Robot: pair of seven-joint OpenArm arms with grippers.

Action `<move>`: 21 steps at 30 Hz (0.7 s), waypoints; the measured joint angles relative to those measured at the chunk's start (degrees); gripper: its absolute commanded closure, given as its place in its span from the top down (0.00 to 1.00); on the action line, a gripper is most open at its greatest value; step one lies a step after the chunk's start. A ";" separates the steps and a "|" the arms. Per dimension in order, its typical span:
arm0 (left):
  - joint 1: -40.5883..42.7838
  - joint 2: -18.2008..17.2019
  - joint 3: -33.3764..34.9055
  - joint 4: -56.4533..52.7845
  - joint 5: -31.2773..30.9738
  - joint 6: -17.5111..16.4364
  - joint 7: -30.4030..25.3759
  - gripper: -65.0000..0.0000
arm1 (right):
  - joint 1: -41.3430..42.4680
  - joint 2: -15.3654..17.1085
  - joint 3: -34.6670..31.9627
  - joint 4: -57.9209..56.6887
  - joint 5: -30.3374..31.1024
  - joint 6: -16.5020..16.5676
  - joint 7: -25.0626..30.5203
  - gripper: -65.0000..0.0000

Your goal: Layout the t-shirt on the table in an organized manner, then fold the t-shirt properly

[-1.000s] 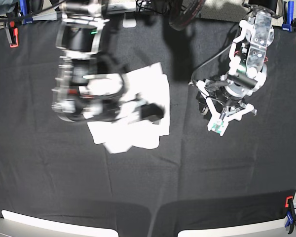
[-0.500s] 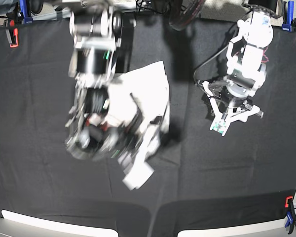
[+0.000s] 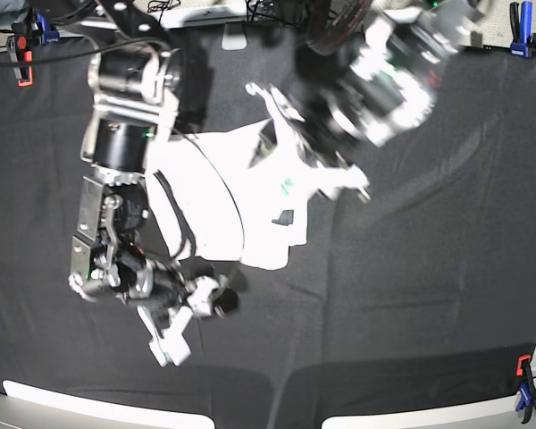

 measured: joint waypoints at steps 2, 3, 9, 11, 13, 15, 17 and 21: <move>-0.15 0.04 2.56 -1.03 -0.15 0.00 -0.22 0.40 | -0.02 0.94 0.00 -3.96 -2.71 -0.11 2.73 0.36; -0.28 0.15 3.50 -1.68 -0.24 -0.02 -0.48 0.40 | -0.02 1.29 0.00 -5.81 -4.13 -0.15 4.17 0.36; -0.46 4.15 5.18 -12.79 2.56 1.99 -5.33 0.40 | -0.11 2.84 -0.04 -12.07 -8.61 -0.17 9.31 0.36; -1.36 5.77 5.05 -17.94 6.73 5.97 -5.77 0.40 | 0.00 3.26 -0.04 -13.46 -10.14 -0.17 9.31 0.36; -3.17 6.75 5.01 -21.46 8.00 6.67 -4.92 0.40 | -0.52 3.45 -0.04 -13.92 -10.14 -0.17 9.07 0.36; -5.07 7.54 5.01 -22.99 8.37 7.30 -4.57 0.40 | -0.79 3.56 -0.04 -13.92 -8.98 -0.15 7.43 0.36; -6.78 7.50 5.01 -23.12 8.41 7.85 -4.33 0.40 | -0.61 3.93 -0.04 -13.88 -6.19 -0.20 4.09 0.36; -9.66 6.16 5.01 -23.12 13.00 9.35 -1.81 0.40 | -0.61 5.33 -0.04 -13.86 -0.50 -0.20 -1.31 0.36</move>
